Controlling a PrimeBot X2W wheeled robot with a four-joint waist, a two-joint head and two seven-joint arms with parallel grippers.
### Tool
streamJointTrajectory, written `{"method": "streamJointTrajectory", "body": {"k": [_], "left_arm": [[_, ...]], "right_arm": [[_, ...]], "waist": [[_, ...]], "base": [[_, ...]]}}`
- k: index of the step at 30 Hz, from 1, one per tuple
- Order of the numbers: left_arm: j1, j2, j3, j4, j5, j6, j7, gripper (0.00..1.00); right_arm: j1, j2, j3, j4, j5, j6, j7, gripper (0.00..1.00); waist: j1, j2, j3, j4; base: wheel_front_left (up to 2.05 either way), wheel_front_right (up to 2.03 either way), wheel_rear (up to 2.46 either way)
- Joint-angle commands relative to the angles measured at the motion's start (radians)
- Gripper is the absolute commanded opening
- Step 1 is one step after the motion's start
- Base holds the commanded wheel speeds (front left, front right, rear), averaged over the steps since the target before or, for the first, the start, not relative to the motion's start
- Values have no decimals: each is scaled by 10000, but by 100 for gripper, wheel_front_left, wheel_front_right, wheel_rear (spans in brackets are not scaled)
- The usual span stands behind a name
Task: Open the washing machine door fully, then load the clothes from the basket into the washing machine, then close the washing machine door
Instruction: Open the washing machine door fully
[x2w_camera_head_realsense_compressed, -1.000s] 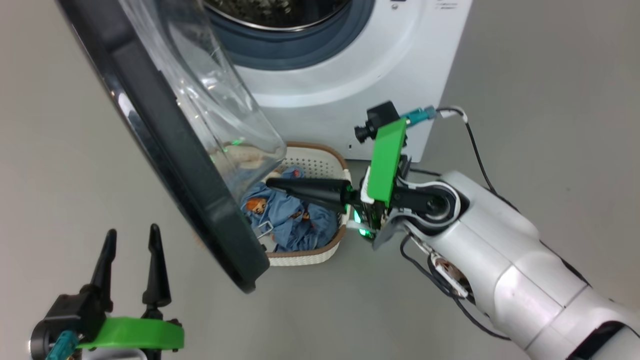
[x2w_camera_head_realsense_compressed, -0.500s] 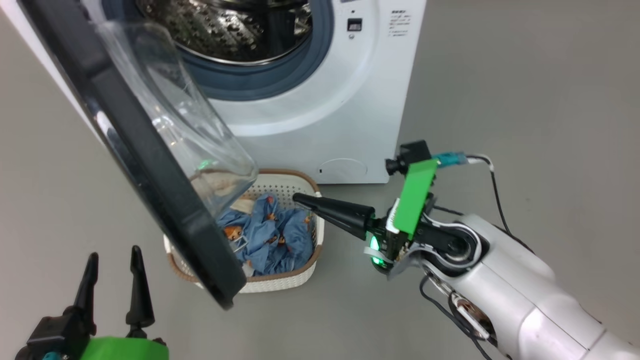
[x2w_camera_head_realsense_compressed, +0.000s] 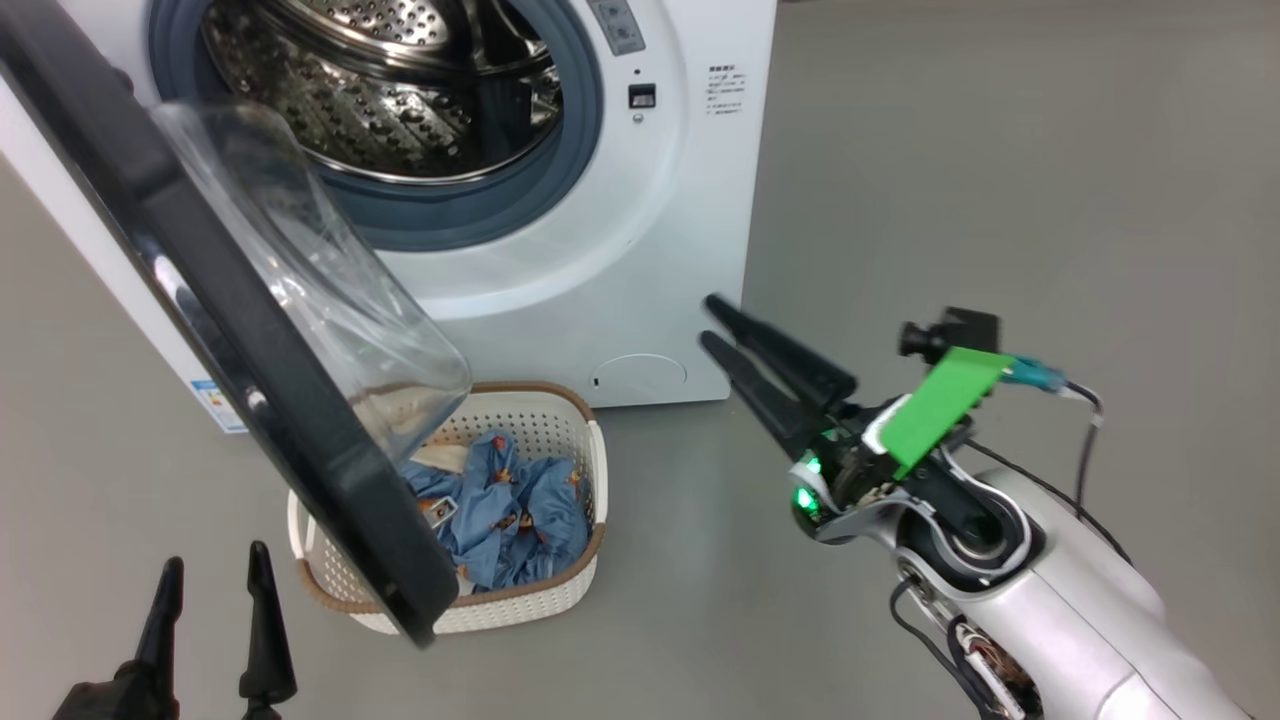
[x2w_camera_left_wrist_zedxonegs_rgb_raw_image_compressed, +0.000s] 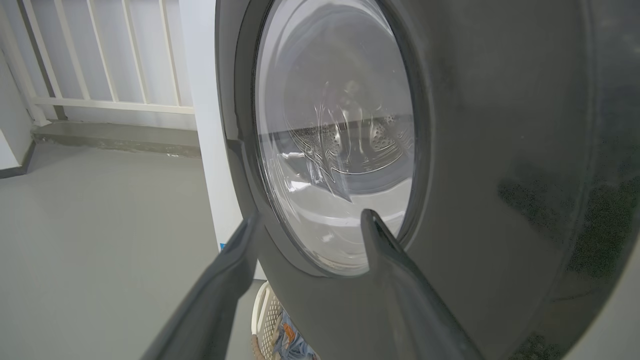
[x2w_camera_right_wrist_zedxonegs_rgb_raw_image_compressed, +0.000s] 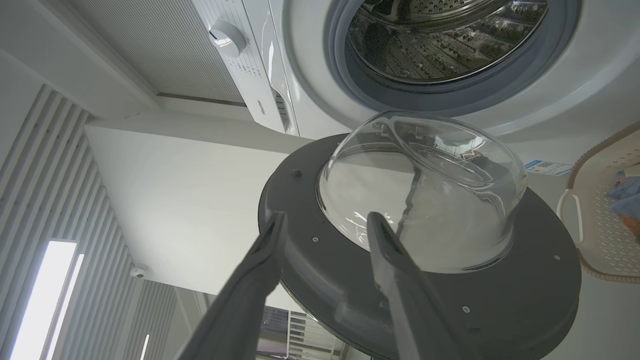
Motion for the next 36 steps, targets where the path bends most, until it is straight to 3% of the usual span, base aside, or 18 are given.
{"method": "streamJointTrajectory", "body": {"k": [1, 10, 16, 21, 28, 36], "left_arm": [[-119, 183, 346, -296, 5, 31, -82, 100], [26, 183, 399, -438, -93, 117, -82, 100], [75, 183, 419, -486, -106, 160, -82, 100], [171, 183, 432, -532, -121, 201, -82, 100], [269, 183, 443, -594, -183, 225, -82, 100], [375, 183, 401, -638, -148, 255, -82, 100]], "right_arm": [[175, 57, -103, -326, -135, 17, -205, 100], [884, -272, -1000, -876, -2263, 17, -2381, 100], [1227, -484, -1290, -372, -4113, 17, -4157, 100], [1371, -609, -2153, 339, -7138, 17, -4596, 100], [2357, 382, -4513, 92, -11605, 17, -4604, 100], [3461, 960, -5375, -435, -15319, 17, -4606, 100]], "waist": [[0, 0, -63, -73], [0, 0, -80, -345], [0, 0, -137, -462], [0, 0, -218, -546], [0, 0, -297, -560], [0, 0, -374, -509]], "base": [[0, 0, 0], [0, 0, 0], [0, 0, 0], [0, 0, 0], [0, 0, 0], [0, 0, 0]]}}
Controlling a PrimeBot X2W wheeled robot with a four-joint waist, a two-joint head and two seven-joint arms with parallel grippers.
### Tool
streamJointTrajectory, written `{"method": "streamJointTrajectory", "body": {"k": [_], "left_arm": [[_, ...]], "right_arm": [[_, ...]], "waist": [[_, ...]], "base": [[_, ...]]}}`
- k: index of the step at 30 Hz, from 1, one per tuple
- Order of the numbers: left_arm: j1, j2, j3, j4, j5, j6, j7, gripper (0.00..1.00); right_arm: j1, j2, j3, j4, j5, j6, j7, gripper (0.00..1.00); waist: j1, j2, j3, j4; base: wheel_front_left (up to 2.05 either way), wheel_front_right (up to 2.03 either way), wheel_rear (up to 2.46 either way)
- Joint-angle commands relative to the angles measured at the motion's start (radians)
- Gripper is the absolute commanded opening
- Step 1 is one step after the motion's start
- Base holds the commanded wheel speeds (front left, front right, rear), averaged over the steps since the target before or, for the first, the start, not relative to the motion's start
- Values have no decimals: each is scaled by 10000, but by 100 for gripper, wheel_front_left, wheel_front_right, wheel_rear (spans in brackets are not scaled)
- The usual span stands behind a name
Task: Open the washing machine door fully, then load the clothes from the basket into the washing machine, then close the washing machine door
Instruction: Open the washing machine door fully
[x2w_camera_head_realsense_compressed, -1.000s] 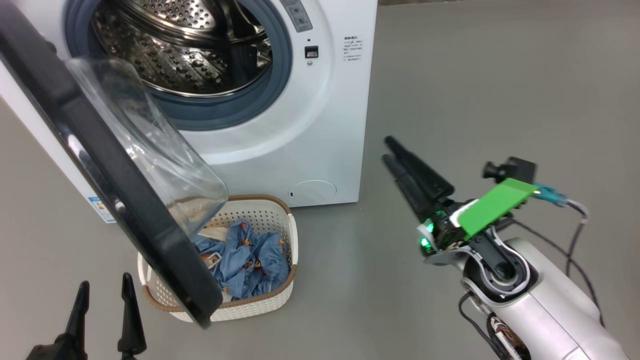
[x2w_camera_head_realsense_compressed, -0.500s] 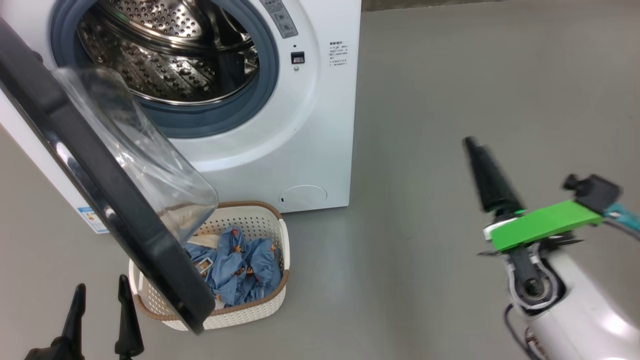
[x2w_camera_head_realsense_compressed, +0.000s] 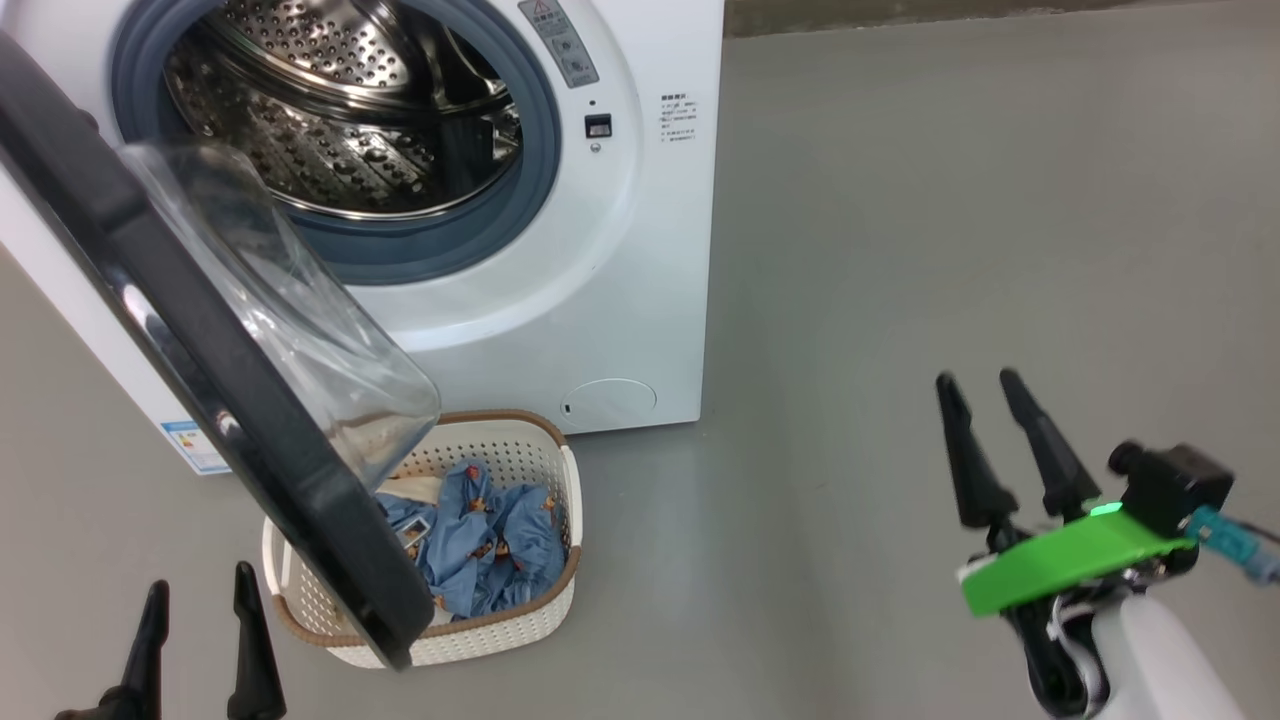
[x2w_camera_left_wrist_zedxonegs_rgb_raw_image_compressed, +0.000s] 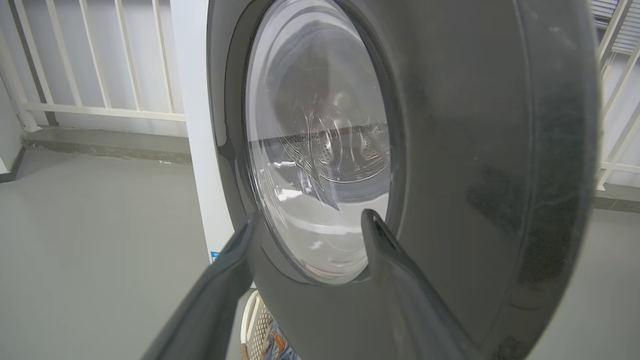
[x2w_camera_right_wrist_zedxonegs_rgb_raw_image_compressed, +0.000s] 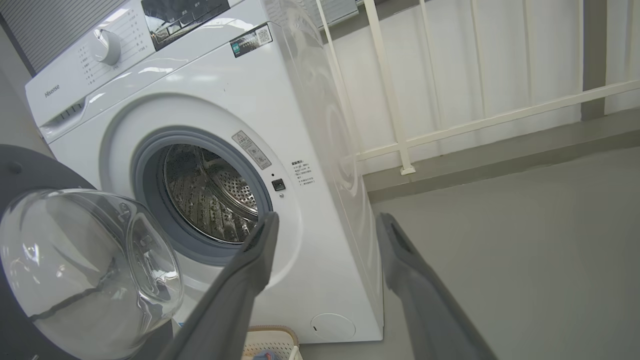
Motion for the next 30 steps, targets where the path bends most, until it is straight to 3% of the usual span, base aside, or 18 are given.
{"method": "streamJointTrajectory", "body": {"k": [1, 12, 30], "left_arm": [[-74, 168, 292, -302, 31, 67, -82, 100], [71, 168, 128, -303, 114, 139, -82, 100], [73, 167, -34, -70, 234, 42, -82, 100]], "right_arm": [[152, 64, 141, -329, -413, 17, -117, 100], [1077, 522, -447, -489, -3094, 17, -117, 100], [1479, 901, -1010, -291, -4416, 17, -118, 100]], "waist": [[0, 0, -12, 10], [0, 0, -70, 25], [0, 0, -167, 124]], "base": [[0, 0, 0], [0, 0, 0], [0, 0, 0]]}}
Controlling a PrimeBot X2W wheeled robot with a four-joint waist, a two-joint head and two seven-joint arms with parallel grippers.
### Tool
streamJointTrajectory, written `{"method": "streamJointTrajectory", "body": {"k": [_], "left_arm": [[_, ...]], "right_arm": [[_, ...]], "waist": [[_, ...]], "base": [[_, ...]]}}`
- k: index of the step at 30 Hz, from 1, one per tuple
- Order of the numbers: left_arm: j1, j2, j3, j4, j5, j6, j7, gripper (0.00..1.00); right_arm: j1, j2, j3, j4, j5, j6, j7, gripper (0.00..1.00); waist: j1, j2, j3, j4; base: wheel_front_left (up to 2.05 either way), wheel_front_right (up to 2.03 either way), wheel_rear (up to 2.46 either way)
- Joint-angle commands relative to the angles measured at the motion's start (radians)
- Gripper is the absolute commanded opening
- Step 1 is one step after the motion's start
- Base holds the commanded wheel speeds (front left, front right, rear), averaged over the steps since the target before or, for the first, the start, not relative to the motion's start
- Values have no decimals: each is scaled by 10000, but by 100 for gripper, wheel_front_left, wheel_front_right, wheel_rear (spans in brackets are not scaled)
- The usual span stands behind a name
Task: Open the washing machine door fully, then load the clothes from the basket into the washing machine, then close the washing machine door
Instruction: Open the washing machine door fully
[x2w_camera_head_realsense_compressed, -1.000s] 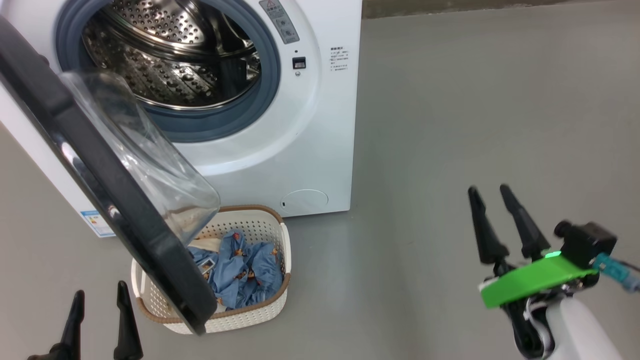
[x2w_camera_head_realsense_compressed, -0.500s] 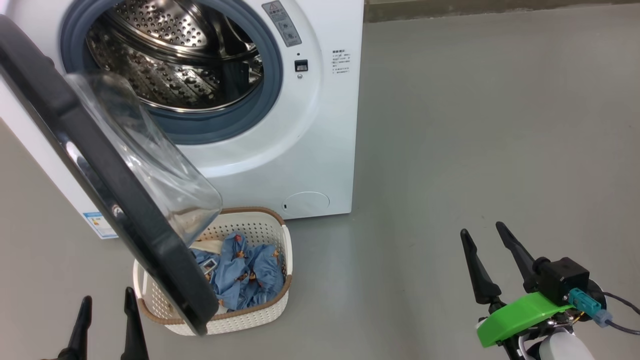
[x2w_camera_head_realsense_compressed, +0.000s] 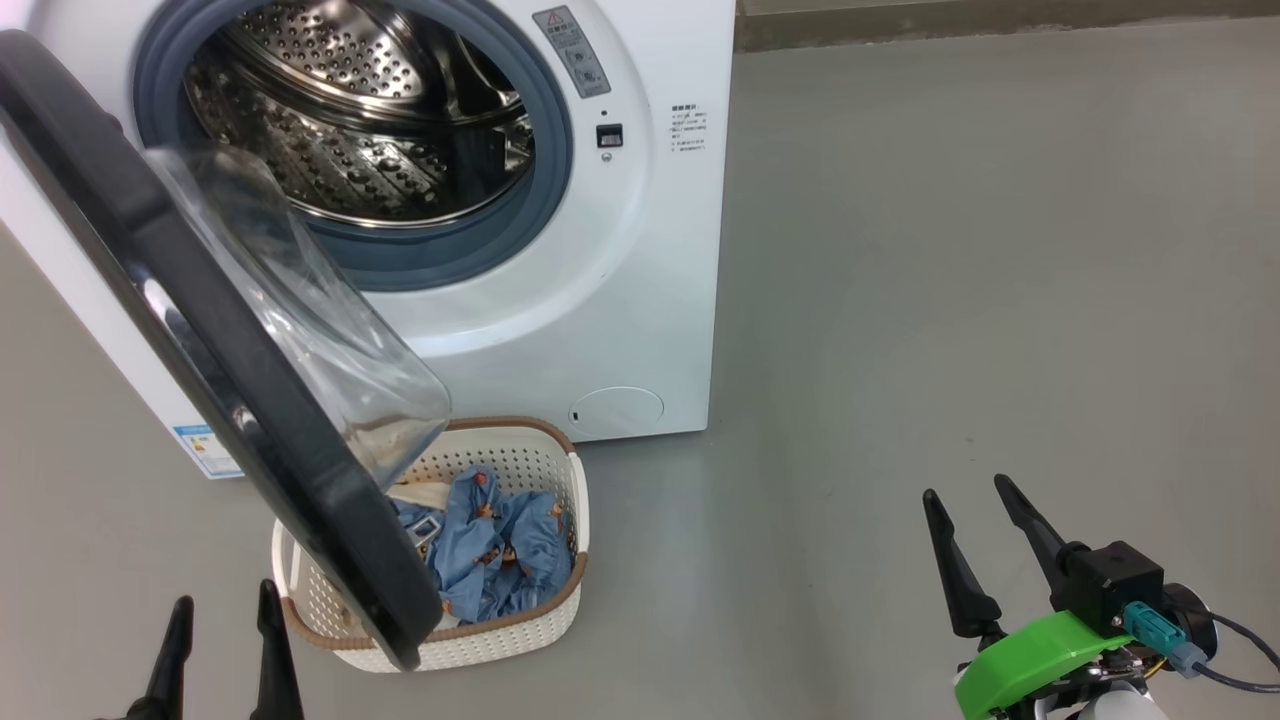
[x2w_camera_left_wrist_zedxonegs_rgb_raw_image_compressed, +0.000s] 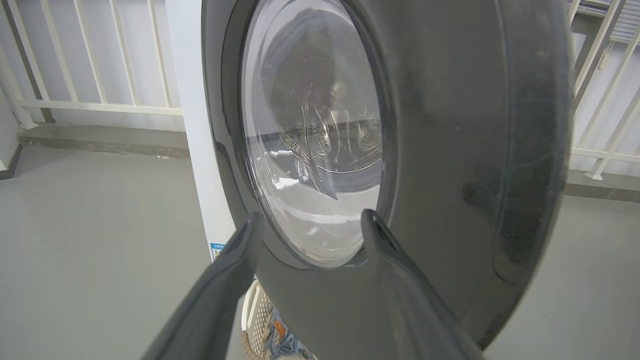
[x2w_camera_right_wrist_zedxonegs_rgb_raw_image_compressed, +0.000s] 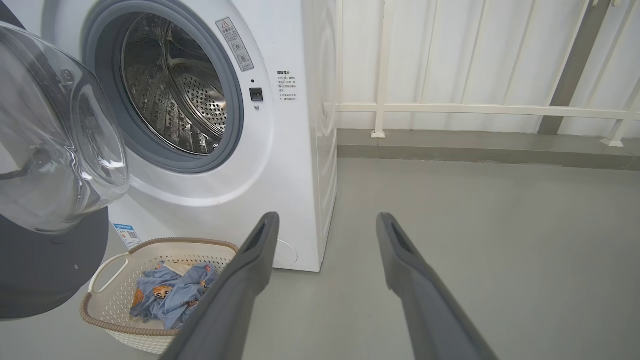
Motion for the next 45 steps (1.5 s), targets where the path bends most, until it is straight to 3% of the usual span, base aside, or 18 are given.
{"method": "streamJointTrajectory", "body": {"k": [1, 23, 24, 25, 31, 38, 45], "left_arm": [[-135, 160, 260, -166, 120, -37, -80, 100], [-172, 160, 217, 46, 292, -212, -80, 100], [-176, 160, 205, 65, 299, -230, -80, 67], [-173, 160, 178, 121, 302, -269, -80, 1], [-335, 160, 310, -219, 81, -385, -80, 0], [-818, 160, 940, -2585, 377, -436, -80, 0], [-1418, 160, 979, -4802, 640, -692, -80, 0]], "right_arm": [[-110, 35, 165, -204, -109, 16, -120, 100], [-32, 119, -131, -40, -264, 16, -120, 100], [-25, 120, -139, -33, -262, 16, -120, 100], [-20, 121, -147, -30, -266, 16, -120, 100], [13, 125, -204, -64, -258, 16, -120, 100], [75, 126, -183, -72, -200, 16, -120, 100], [48, 127, -169, -62, -86, 16, -120, 100]], "waist": [[0, 0, -6, -3], [0, 0, -72, 54], [0, 0, -73, 63], [0, 0, -75, 68], [0, 0, -78, 114], [0, 0, -31, 163], [0, 0, 62, 125]], "base": [[0, 0, 0], [0, 0, 0], [0, 0, 0], [0, 0, 0], [0, 0, 0], [0, 0, 0], [0, 0, 0]]}}
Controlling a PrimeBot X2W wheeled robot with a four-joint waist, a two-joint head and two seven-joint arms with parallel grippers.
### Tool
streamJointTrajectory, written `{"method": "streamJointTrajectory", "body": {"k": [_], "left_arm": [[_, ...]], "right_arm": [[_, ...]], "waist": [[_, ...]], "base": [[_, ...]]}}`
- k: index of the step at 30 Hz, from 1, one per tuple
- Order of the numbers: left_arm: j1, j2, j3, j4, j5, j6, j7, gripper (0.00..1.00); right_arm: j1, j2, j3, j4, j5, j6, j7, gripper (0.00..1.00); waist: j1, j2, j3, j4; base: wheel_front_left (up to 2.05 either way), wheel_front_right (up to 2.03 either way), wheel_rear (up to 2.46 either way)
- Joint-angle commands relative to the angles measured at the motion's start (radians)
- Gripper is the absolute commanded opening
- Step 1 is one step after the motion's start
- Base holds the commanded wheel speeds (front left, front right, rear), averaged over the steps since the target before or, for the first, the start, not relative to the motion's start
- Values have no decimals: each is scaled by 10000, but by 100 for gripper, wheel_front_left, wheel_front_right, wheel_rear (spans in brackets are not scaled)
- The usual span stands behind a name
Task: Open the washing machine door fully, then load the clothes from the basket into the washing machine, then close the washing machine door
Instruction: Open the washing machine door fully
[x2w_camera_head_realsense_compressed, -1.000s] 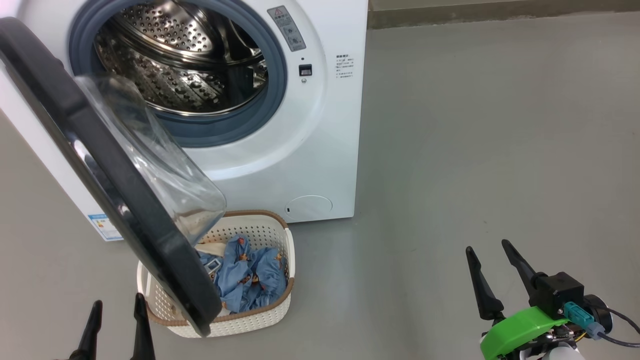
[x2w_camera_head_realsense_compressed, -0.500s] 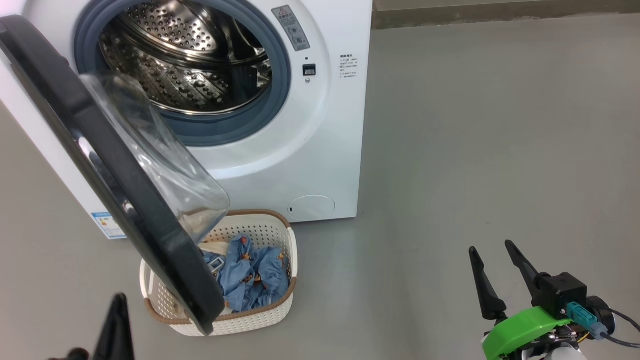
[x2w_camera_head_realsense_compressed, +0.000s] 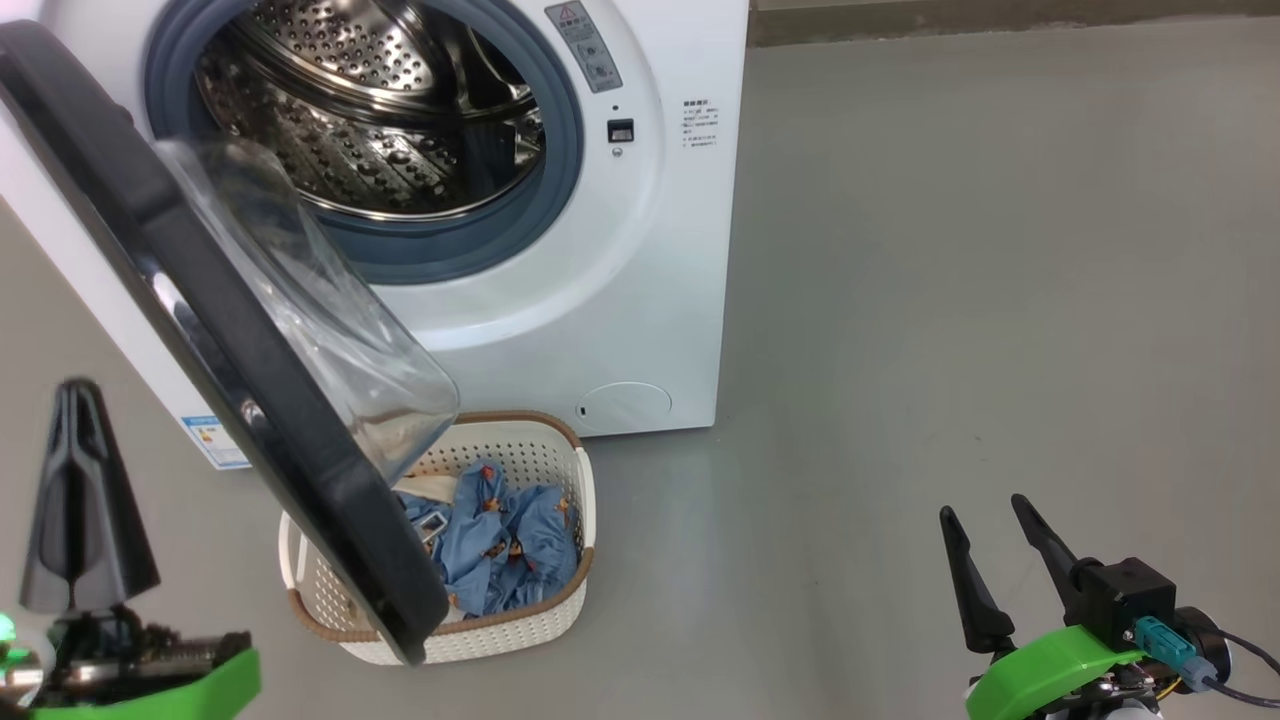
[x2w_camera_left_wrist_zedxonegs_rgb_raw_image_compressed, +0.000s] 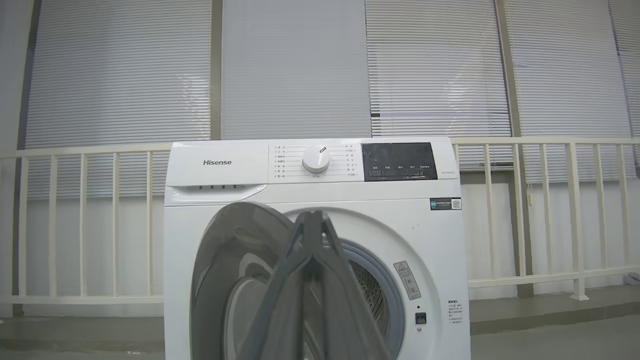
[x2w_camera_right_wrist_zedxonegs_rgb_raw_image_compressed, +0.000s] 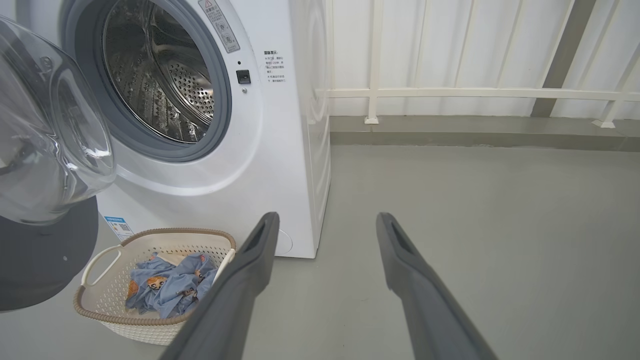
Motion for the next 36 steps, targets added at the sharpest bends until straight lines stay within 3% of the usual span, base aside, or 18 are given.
{"method": "streamJointTrajectory", "body": {"k": [1, 9, 14, 22, 27, 36], "left_arm": [[-549, 156, 157, -701, 157, -202, -48, 0], [-833, 159, -1522, -1653, 438, -483, -48, 0], [-747, 159, -3222, -1185, 434, -526, -48, 0], [-681, 194, -4648, -270, 243, -532, -48, 0], [-604, 278, -5160, 436, 125, -533, -48, 0], [-82, 258, -5254, 1429, 41, -534, -48, 0]], "right_arm": [[-154, 0, 274, -230, 117, 16, -120, 100], [-156, 0, 286, -192, 125, 16, -120, 100], [-185, 1, 267, -166, 47, 16, -120, 100], [-217, 1, 268, -138, 15, 16, -120, 100], [-226, 1, 285, -91, 49, 16, -120, 100], [-168, 1, 343, -8, 152, 16, -120, 100]], "waist": [[0, -1, 33, -28], [0, -1, 85, -90], [0, -1, 103, -150], [0, -1, 138, -219], [0, -1, 107, -237], [0, -1, 89, -210]], "base": [[0, 0, 0], [0, 0, 0], [0, 0, 0], [0, 0, 0], [0, 0, 0], [0, 0, 0]]}}
